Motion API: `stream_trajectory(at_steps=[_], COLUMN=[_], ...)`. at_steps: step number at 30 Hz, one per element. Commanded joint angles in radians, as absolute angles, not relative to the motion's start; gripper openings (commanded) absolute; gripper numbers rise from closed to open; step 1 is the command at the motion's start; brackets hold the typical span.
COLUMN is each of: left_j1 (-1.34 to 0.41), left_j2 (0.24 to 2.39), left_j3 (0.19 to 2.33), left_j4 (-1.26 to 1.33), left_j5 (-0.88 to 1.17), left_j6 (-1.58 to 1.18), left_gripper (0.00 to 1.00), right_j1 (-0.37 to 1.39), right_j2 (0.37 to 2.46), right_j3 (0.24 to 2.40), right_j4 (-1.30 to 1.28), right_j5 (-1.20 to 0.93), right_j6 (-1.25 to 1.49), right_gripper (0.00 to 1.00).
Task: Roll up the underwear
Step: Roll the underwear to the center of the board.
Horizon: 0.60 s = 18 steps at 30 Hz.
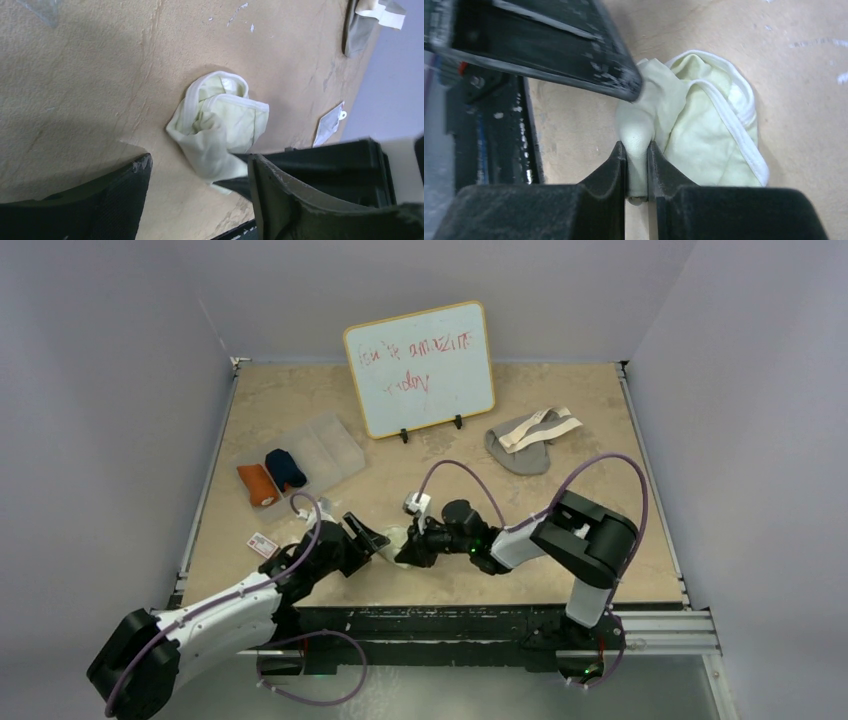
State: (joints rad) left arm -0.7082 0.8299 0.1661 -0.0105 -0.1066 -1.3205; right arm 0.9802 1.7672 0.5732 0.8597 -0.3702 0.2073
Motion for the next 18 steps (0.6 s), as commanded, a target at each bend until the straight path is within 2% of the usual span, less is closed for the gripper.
stream_trajectory(at_steps=[1,10,18], left_j1=[-0.708,-0.709,-0.709], left_j2=[0.773,0.883,1.086], left_j3=[0.125,0.121,0.142], left_j4=[-0.015,0.173,0.356], left_j5=[-0.124,-0.066,-0.032], left_j6=[-1.284,-1.229,-1.231], left_gripper=[0.7,0.7,0.65], right_j1=[0.903,0.795,0.787], right_j2=[1.851,2.095,2.077], right_j3=[0.487,0.386,0.37], right_j4=[1.118,1.613,1.572], right_j5=[-0.567,-0.634,-0.618], right_j6=[0.509,0.833,0.792], right_gripper=[0.09,0.12,0.14])
